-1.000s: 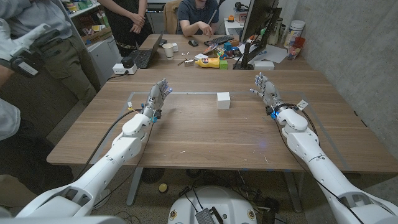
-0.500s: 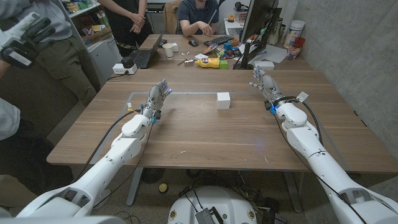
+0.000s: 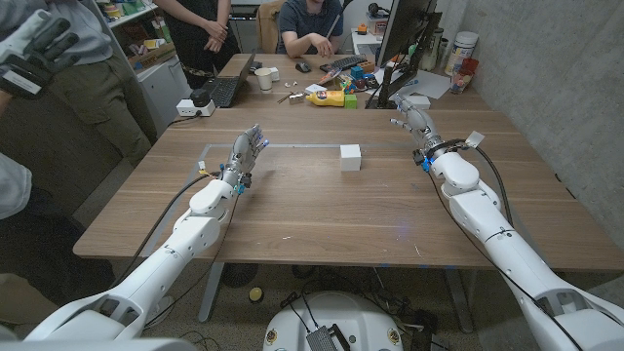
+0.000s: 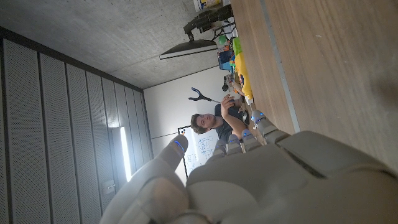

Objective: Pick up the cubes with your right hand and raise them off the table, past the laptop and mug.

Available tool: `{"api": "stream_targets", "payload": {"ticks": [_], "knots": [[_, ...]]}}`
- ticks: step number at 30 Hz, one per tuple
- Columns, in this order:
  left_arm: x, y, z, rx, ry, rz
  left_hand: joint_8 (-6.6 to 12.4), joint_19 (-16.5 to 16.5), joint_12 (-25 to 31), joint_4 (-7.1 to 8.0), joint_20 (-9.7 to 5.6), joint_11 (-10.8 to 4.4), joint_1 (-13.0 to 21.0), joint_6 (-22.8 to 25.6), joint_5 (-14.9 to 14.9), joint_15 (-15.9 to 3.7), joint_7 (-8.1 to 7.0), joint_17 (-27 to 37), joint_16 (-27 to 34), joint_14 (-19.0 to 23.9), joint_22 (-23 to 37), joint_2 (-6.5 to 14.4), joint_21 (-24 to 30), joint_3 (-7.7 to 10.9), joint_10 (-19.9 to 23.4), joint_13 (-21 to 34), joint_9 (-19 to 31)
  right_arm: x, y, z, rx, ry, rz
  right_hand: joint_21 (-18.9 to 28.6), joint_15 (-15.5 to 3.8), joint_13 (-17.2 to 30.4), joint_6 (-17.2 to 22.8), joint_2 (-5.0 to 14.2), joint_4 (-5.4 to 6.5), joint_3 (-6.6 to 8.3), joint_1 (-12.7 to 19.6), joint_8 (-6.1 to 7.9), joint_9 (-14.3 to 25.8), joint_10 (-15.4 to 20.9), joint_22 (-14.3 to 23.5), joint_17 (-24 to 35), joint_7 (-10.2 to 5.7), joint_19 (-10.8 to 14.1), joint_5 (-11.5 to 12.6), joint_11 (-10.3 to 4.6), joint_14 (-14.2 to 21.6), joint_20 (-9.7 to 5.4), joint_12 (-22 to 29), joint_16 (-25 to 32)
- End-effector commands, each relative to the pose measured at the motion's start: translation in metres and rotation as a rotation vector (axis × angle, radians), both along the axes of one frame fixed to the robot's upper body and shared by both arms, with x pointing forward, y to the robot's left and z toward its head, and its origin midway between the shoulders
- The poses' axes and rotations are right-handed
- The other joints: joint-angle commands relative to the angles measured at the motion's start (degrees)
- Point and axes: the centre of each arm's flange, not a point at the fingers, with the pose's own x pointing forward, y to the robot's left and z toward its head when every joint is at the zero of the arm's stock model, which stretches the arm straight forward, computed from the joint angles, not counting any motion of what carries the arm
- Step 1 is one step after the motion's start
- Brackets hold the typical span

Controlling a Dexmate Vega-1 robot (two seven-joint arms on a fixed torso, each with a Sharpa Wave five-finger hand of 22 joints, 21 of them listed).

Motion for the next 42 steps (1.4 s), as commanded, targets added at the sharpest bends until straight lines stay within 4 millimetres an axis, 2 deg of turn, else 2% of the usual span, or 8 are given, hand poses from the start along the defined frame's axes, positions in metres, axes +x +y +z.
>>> {"api": "stream_targets", "payload": {"ticks": [1, 22, 42], "knots": [[-0.001, 0.001, 0.0, 0.003, 0.002, 0.0, 0.2, -0.15, 0.26, -0.04, 0.12, -0.02, -0.17, -0.25, 0.26, 0.11, 0.05, 0.1, 0.31, -0.45, 0.23, 4.21, -0.06, 0.37, -0.25, 0.13, 0.25, -0.007, 0.006, 0.012, -0.066, -0.044, -0.064, -0.3, 0.48, 0.19, -0.09, -0.22, -0.5, 0.0, 0.58, -0.04, 0.18, 0.23, 0.25, 0.18, -0.46, 0.17, 0.02, -0.25, -0.48, -0.4, 0.24, 0.15], [-0.006, -0.001, -0.002, 0.004, -0.003, 0.001, 0.2, -0.16, 0.2, 0.0, 0.17, 0.07, -0.26, -0.23, 0.27, 0.22, 0.02, 0.1, 0.26, -0.6, 0.24, 4.22, -0.28, 0.39, -0.42, 0.12, 0.25, -0.032, 0.03, 0.035, -0.233, -0.177, -0.204, -0.42, 0.84, 0.19, 0.1, -0.5, -1.46, 0.01, 1.5, 0.03, 0.18, 0.43, 0.24, 0.17, -0.64, -0.4, 0.03, -0.32, -0.59, -0.94, 0.34, 0.18], [-0.01, 0.002, -0.004, 0.001, -0.002, 0.006, 0.19, -0.07, 0.23, 0.0, 0.2, -0.01, -0.32, -0.21, 0.28, 0.25, 0.04, 0.1, 0.26, -0.6, 0.25, 4.23, -0.46, 0.4, -0.39, 0.12, 0.25, -0.041, 0.062, 0.046, -0.423, -0.262, -0.346, -0.53, 1.24, 0.18, 0.49, -0.55, -2.26, 0.06, 2.32, 0.15, 0.19, 0.47, 0.23, 0.17, -1.07, -1.02, 0.06, -0.22, -0.99, -1.55, 0.34, 0.1]]}}
